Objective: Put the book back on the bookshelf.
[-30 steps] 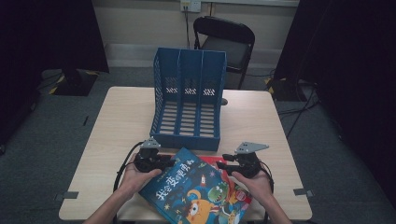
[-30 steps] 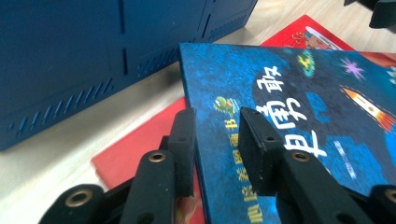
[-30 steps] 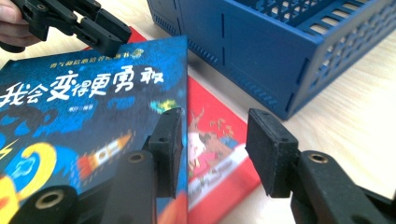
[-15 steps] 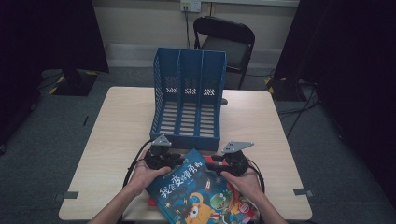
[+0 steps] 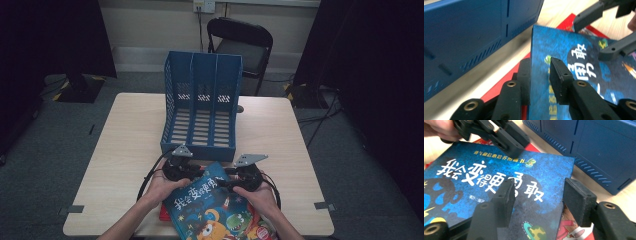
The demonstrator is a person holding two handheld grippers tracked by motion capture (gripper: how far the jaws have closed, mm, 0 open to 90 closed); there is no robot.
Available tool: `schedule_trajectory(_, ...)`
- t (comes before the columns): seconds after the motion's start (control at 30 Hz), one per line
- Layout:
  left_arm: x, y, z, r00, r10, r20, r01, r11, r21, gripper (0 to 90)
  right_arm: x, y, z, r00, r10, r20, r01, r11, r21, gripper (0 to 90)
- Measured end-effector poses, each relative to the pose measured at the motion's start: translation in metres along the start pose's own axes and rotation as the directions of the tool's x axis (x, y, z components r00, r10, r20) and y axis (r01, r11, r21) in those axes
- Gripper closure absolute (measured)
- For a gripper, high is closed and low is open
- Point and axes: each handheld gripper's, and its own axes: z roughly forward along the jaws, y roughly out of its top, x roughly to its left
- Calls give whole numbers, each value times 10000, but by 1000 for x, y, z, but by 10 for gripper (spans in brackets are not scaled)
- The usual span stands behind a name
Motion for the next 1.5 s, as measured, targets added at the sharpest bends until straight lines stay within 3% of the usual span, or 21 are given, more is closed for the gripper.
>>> schedule_trajectory(0.13,4,-11,-15,9997,-220,-79,221,9997,54,726,-1,-4,3,9999,6,151,-11,9995,302,399)
schedule_trajectory(0.5,1,-64,-66,9988,-486,-89,485,9987,-130,704,1,-4,3,9993,275,272,-283,9992,293,411)
schedule_trajectory(0.77,-6,-85,-87,9981,-481,-384,476,9988,-150,642,1,-5,3,9989,338,315,-347,9991,264,412)
schedule_trajectory(0.87,-5,-92,-91,9970,-681,-379,672,9975,-231,598,1,-5,3,9990,336,307,-343,9991,239,411)
schedule_trajectory(0.93,-4,-95,-93,9956,-809,-481,801,9966,-178,547,1,-5,3,9991,326,282,-333,9992,240,411)
schedule_trajectory(1.07,-3,-94,-92,9976,-494,-486,489,9987,-116,555,1,-5,3,9991,316,295,-323,9992,232,413)
schedule_trajectory(1.27,1,-94,-90,9968,-710,-367,698,9970,-336,553,1,-5,1,9991,277,323,-286,9992,285,412)
schedule_trajectory(1.5,8,-84,-82,9949,-630,-789,598,9973,-417,540,0,-10,-7,9976,403,560,-419,9987,277,408)
